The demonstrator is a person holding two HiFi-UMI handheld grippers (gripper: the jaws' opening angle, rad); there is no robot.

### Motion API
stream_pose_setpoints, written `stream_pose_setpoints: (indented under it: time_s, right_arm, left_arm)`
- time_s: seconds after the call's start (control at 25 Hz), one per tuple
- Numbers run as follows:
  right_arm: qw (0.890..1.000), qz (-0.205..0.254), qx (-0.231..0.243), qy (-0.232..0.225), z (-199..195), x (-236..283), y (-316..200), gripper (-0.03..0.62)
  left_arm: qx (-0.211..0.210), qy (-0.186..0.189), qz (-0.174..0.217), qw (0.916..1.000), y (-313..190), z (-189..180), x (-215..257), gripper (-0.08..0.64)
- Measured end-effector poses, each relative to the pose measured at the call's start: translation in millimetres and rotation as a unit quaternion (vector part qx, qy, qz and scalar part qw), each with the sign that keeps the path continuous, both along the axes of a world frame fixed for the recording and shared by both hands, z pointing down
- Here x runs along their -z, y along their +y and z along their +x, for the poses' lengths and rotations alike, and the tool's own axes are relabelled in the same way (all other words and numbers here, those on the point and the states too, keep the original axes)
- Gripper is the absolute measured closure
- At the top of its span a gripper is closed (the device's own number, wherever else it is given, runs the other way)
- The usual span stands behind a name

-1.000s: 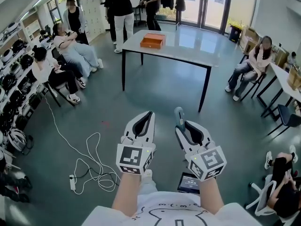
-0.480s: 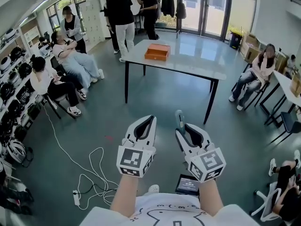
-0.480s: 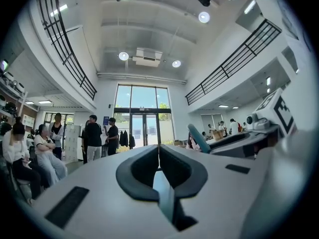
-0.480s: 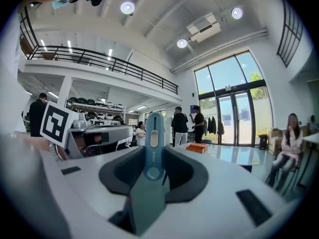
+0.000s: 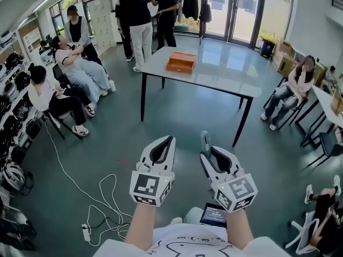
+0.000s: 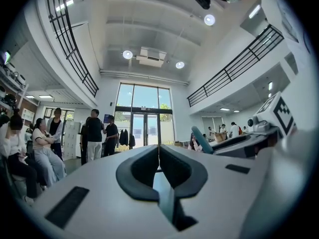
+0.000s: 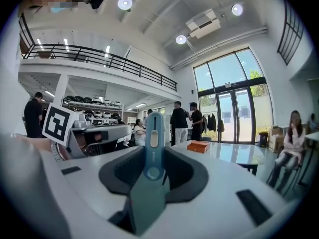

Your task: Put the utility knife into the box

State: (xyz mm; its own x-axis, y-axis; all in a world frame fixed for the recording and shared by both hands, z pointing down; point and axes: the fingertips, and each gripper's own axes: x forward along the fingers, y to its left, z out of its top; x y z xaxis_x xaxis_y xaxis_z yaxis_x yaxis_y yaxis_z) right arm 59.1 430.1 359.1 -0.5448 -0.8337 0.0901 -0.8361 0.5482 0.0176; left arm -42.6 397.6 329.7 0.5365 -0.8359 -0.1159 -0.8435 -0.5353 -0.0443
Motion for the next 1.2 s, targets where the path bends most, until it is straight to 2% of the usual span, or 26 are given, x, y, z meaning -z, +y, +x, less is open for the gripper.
stream_pose_setpoints:
  time_s: [0.48, 1.2]
  right_arm:
    - [1.0, -0.009, 0.011, -0.004, -7, -8, -92, 0.46]
    - [0.999, -0.015, 0.043, -0.007, 19, -5, -292, 0.46]
  left_arm:
    - [0.003, 0.0, -0.006, 1.0, -86, -6, -7, 0.545]
    - [0.021, 0.001, -0.013, 0.9997, -282, 23, -5, 0.543]
